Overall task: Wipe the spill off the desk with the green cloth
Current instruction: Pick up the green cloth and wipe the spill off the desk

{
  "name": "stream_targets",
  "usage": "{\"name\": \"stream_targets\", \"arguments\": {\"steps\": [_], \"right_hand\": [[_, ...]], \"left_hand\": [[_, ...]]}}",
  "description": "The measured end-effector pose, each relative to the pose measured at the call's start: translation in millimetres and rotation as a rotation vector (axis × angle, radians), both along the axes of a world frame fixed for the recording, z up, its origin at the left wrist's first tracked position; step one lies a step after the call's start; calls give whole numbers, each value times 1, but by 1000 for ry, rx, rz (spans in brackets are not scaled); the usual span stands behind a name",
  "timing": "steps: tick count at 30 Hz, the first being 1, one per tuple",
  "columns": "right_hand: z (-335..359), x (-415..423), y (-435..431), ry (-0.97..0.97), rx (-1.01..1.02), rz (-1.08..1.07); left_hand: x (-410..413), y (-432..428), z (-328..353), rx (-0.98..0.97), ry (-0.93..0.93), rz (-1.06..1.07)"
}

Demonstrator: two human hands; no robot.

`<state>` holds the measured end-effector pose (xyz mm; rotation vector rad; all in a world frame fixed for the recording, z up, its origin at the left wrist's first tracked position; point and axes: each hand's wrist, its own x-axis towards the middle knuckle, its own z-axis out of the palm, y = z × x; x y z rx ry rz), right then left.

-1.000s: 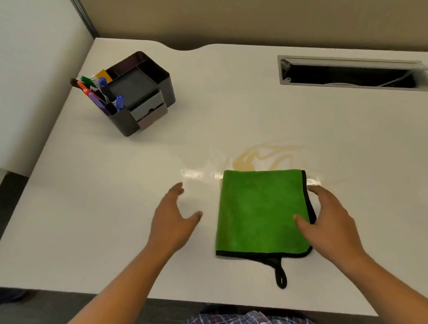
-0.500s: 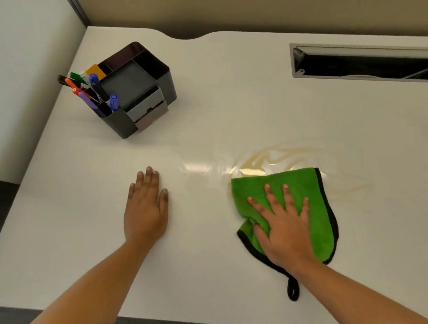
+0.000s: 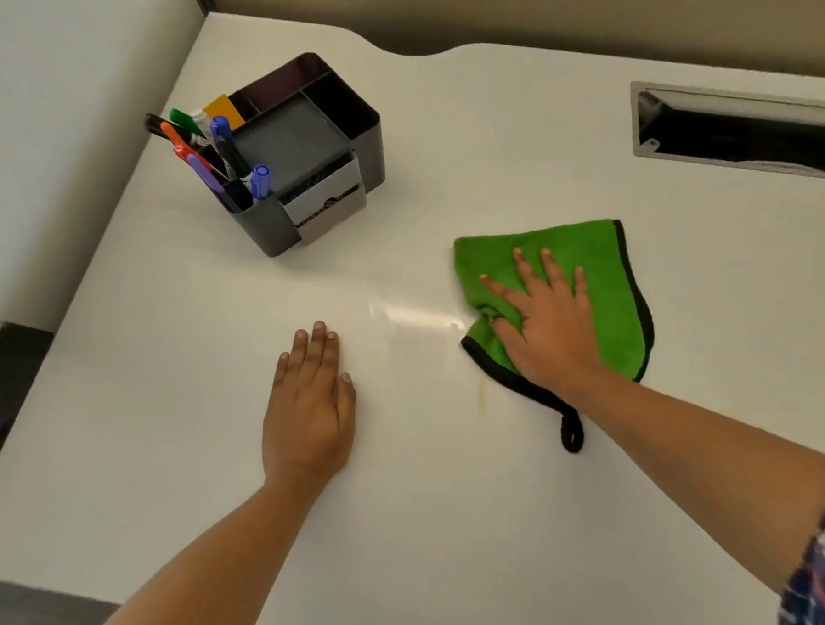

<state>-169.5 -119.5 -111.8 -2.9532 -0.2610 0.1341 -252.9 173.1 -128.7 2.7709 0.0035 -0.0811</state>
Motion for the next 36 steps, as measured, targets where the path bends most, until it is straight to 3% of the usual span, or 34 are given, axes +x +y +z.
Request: {"name": "stream_targets", "arguments": {"steps": [4, 8, 11, 17, 19, 22, 26, 32, 36], "right_hand": [[-3, -64, 24, 55, -4, 422], [-6, -113, 10, 73, -41, 630], [0, -82, 7, 61, -86, 602], [1, 20, 18, 42, -128, 96], [-1, 60, 35, 43, -108, 16], [-4, 88, 69, 39, -143, 176], [-3, 63, 83, 2, -159, 424], [-1, -85, 51, 75, -42, 586], [0, -134, 14, 124, -123, 807]], "left_hand": [[0, -2, 7, -6, 1, 7], [0, -3, 9, -12, 1, 11], [0, -2, 8, -17, 0, 17], [-1, 0, 3, -34, 11, 14], [-1, 0, 1, -31, 9, 11], [-1, 1, 1, -43, 5, 1], [-1, 3, 4, -74, 10, 2], [-2, 3, 7, -92, -10, -2], [-2, 3, 6, -65, -21, -6]]}}
